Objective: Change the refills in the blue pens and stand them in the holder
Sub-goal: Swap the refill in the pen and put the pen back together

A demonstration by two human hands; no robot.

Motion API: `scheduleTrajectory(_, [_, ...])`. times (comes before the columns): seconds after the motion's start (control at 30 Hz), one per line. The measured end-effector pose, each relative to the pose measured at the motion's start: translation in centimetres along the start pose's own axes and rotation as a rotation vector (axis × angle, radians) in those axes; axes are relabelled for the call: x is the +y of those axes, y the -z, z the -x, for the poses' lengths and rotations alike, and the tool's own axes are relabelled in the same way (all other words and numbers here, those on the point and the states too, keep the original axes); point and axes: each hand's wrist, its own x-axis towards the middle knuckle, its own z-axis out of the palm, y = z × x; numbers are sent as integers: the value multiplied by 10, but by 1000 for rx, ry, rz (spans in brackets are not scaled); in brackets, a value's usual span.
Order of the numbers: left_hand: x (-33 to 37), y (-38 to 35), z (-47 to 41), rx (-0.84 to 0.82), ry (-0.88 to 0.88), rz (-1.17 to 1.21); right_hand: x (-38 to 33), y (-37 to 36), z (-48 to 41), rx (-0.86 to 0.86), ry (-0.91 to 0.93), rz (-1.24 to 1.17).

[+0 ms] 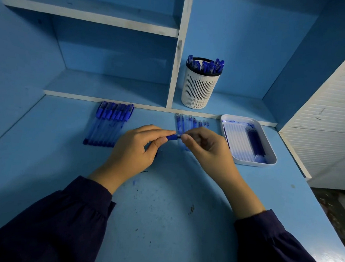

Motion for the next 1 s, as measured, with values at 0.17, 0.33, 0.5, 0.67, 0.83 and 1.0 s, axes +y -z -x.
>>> scheduleTrajectory(0.17, [-1,-1,0,7,2,4,-3,2,0,-12,-5,-77])
scheduleTrajectory(0.33, [-2,1,-1,2,-10,1,-3,2,0,2,-45,-78])
scheduleTrajectory(0.5, [0,0,-1,0,-12,-6,-3,2,0,-8,-23,-75])
scheduleTrajectory(0.67, [0,0,-1,0,-16,-6,-2,3,1,2,-36,-88])
scheduleTrajectory(0.83, [-1,1,-1,5,-9,1,0,1,1,-2,-15,-44])
scheduleTrajectory(1.0, [-1,-1,-1,1,-13,-8,-1,1,1,-13,-5,-67])
